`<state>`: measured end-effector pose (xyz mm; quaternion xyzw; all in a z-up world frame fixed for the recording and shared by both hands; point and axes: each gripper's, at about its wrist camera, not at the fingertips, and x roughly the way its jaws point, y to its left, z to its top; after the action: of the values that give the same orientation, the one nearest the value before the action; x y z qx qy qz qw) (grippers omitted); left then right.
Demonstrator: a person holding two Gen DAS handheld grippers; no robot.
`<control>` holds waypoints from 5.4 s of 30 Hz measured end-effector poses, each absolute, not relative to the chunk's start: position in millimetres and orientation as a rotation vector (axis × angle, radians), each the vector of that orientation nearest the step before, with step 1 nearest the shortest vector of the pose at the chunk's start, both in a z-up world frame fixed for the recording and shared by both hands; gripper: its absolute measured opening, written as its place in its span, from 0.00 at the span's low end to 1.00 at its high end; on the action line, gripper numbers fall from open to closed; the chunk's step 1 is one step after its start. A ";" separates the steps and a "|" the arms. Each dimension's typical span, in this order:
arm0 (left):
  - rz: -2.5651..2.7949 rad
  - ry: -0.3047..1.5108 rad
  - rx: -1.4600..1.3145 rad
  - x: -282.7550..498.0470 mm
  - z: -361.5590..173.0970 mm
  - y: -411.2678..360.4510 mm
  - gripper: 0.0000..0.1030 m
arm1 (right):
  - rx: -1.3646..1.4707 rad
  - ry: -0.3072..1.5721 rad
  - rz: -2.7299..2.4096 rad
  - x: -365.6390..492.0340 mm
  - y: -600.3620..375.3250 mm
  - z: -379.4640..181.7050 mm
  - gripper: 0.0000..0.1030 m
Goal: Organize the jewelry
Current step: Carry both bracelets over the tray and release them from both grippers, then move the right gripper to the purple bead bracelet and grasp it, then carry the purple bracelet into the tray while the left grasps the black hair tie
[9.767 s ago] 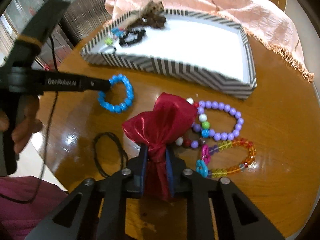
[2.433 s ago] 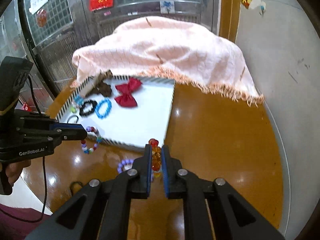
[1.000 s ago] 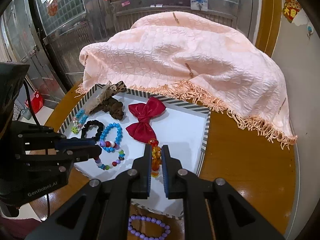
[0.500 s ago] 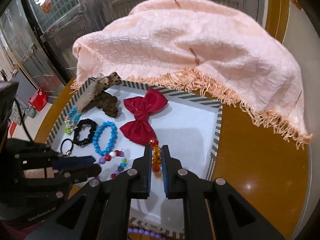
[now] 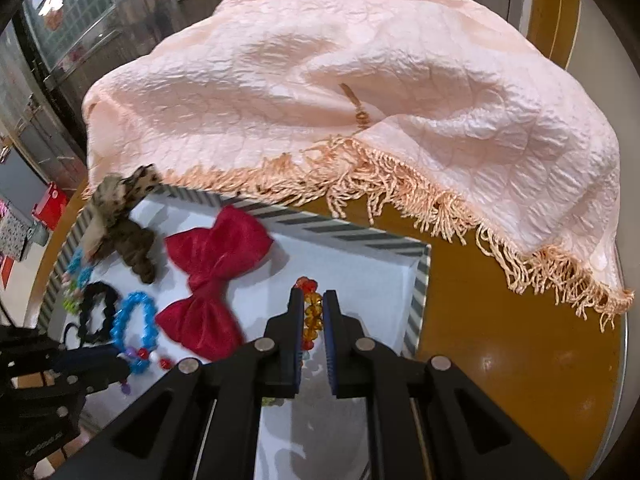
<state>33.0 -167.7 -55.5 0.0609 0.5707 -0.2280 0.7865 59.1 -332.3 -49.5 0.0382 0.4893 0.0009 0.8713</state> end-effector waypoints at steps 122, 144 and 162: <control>-0.770 1.222 0.425 -143.0 -79.2 -125.6 0.02 | 0.024 1.067 -0.131 -142.9 -282.9 -79.3 0.09; -0.743 1.087 0.238 -89.3 6.3 -94.9 0.01 | 0.021 0.858 -0.055 -158.9 -268.9 41.8 0.09; -0.615 1.026 0.215 -58.5 17.8 -94.0 0.01 | -0.008 0.840 0.001 -117.7 -252.6 52.4 0.09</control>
<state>-58.5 -94.0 17.8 0.1008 0.4820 -0.2891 0.8209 -117.7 -252.6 52.4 -0.0036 0.4077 0.0004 0.9131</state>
